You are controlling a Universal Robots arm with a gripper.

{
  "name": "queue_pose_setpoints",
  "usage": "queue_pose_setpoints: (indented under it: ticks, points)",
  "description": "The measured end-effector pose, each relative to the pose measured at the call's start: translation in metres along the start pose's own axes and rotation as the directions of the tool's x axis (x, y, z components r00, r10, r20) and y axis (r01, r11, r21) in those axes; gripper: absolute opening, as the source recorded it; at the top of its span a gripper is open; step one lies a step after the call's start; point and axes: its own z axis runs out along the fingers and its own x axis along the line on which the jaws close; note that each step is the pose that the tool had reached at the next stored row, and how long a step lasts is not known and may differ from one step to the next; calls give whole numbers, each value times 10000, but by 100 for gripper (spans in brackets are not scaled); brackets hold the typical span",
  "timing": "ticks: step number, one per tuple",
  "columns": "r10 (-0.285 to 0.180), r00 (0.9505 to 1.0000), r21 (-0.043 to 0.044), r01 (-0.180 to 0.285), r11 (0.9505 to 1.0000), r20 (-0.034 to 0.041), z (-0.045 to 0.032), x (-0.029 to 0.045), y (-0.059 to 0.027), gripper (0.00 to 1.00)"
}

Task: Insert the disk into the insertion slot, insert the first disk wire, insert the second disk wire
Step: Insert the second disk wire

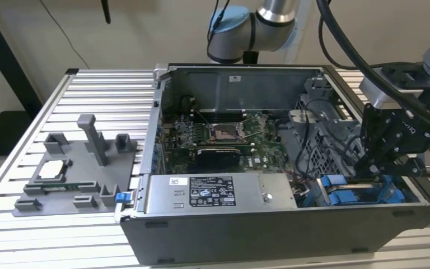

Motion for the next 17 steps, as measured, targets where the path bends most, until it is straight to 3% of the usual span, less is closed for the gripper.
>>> queue_pose_setpoints:
  ticks: [9, 16, 17]
  points:
    - [-5, 10000, -1, 5, 10000, 64, 46, 3, -4, 0]
    - [-4, 10000, -2, 4, 10000, 58, 118, 7, -8, 0]
    - [-5, 10000, -1, 5, 10000, 74, 124, 7, -8, 100]
